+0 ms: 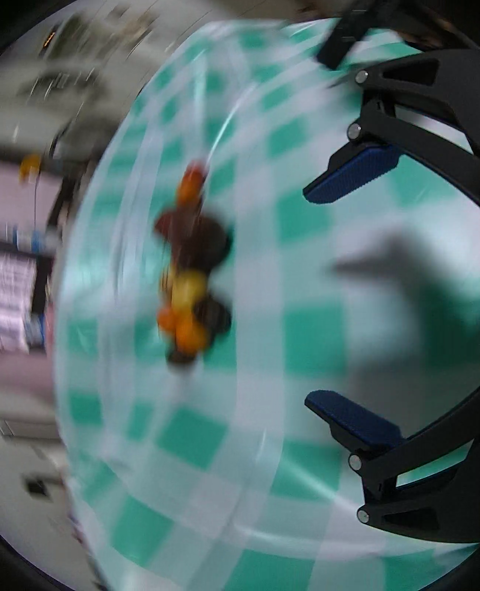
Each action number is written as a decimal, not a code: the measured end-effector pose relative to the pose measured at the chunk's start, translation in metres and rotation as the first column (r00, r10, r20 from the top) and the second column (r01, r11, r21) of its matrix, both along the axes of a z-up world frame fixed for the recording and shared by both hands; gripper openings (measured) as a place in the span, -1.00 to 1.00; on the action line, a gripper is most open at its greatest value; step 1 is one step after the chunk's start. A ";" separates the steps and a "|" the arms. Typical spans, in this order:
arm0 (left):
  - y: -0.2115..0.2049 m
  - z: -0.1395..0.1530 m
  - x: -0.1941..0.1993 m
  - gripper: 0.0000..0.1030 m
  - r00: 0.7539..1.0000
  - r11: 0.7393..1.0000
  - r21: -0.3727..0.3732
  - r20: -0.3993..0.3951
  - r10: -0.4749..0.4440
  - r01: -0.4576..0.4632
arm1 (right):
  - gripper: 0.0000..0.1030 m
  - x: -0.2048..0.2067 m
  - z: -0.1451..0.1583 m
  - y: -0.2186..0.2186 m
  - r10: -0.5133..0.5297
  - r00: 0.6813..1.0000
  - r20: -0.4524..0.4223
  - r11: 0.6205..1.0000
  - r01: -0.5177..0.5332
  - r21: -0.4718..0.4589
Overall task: Organize fruits
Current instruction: 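Return to the fruits and grasp a large red apple with the right tool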
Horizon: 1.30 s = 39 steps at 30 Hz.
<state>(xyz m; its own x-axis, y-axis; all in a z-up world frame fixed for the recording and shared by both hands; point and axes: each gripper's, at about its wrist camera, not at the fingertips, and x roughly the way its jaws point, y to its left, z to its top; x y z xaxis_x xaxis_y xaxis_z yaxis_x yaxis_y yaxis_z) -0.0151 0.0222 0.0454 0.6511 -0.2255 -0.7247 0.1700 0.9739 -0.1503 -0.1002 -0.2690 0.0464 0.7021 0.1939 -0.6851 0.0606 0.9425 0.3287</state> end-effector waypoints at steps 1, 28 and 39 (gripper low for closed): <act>0.012 -0.002 0.011 0.97 0.999 0.999 -0.022 -0.008 0.040 -0.040 | 0.70 0.015 -0.004 0.008 0.016 1.000 -0.013 1.000 -0.016 0.001; 0.070 -0.030 0.038 0.97 0.982 0.936 -0.300 -0.080 0.169 -0.185 | 0.63 0.215 -0.028 0.107 0.195 0.976 -0.094 0.967 -0.207 -0.149; 0.067 -0.030 0.037 0.97 0.983 0.940 -0.289 -0.074 0.167 -0.182 | 0.25 0.160 -0.019 0.083 0.116 0.992 -0.047 0.981 -0.122 -0.153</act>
